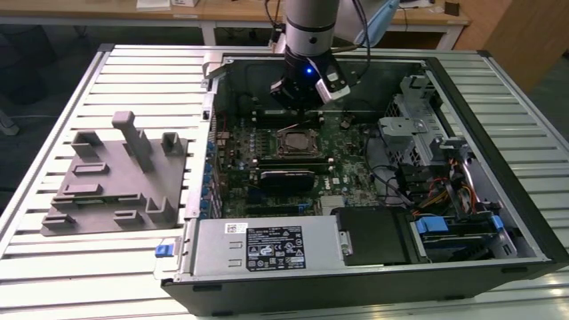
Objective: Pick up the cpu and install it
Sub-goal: 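Install the first cpu locking lever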
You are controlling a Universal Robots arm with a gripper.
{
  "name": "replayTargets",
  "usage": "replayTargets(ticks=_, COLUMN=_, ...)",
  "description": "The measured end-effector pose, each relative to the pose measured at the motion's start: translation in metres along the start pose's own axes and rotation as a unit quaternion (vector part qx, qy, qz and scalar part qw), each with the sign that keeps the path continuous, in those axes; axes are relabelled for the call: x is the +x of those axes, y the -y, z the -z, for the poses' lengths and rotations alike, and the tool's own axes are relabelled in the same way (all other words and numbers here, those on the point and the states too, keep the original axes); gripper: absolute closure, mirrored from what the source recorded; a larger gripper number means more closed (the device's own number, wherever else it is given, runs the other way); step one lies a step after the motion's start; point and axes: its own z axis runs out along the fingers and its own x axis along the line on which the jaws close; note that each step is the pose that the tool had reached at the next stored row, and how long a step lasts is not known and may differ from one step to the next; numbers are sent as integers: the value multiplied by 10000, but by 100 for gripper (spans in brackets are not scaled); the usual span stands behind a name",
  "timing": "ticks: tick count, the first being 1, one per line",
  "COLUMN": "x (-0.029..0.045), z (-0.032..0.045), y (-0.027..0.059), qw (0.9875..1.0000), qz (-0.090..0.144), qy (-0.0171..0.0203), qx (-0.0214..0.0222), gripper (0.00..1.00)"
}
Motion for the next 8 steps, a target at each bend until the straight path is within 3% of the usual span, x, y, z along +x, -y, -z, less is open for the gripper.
replayTargets(ticks=8, x=-63, z=-77, y=3, qw=10000, qz=4, qy=0, qx=0, gripper=89)
